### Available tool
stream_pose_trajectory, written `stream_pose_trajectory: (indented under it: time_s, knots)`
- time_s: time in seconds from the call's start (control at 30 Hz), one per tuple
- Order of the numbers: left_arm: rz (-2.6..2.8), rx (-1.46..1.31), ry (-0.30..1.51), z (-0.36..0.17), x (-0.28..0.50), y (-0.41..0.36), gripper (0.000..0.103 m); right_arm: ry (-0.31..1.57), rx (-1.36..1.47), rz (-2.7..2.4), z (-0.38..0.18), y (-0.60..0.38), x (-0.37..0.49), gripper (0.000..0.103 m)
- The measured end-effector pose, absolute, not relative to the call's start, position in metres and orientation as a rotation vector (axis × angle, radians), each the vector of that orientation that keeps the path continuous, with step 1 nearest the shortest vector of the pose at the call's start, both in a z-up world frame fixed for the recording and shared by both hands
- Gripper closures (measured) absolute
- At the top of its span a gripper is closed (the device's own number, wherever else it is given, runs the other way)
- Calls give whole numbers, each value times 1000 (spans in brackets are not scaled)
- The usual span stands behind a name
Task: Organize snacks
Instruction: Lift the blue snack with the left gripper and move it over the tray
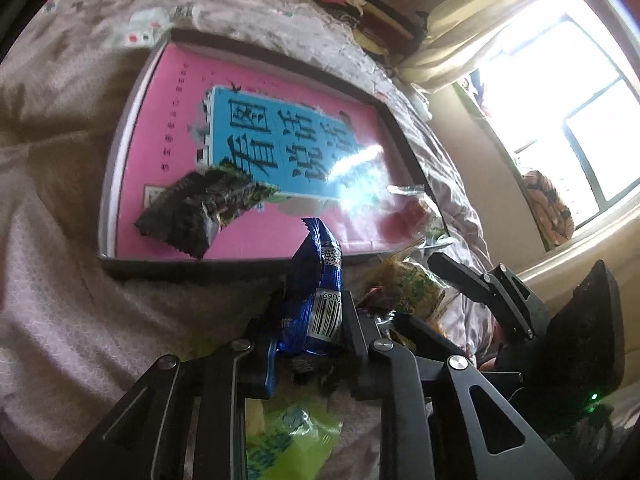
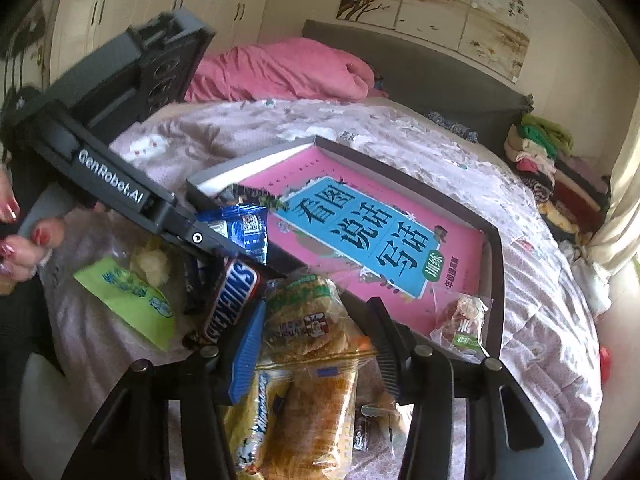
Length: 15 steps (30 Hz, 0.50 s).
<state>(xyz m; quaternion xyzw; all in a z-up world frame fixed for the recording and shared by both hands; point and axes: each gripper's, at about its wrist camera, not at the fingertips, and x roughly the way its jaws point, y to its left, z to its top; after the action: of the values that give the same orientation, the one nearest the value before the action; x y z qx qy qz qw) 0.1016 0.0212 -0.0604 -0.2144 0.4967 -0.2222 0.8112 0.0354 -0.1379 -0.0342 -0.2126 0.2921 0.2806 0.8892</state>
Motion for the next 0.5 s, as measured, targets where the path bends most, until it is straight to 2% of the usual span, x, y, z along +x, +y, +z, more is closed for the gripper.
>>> stream_pose_trajectory:
  time_s: [0.17, 0.23, 0.4, 0.5]
  knots:
    - [-461, -429, 1011, -43, 97, 25, 79, 597, -358, 595, -23, -148, 37, 55]
    - [-454, -417, 1010, -42, 97, 26, 79, 612, -372, 593, -25, -147, 38, 80]
    - [-451, -414, 1023, -46, 97, 26, 79, 647, -390, 601, -32, -145, 39, 78]
    - [-450, -412, 1014, -44, 97, 27, 79, 672, -398, 594, -35, -143, 40, 58]
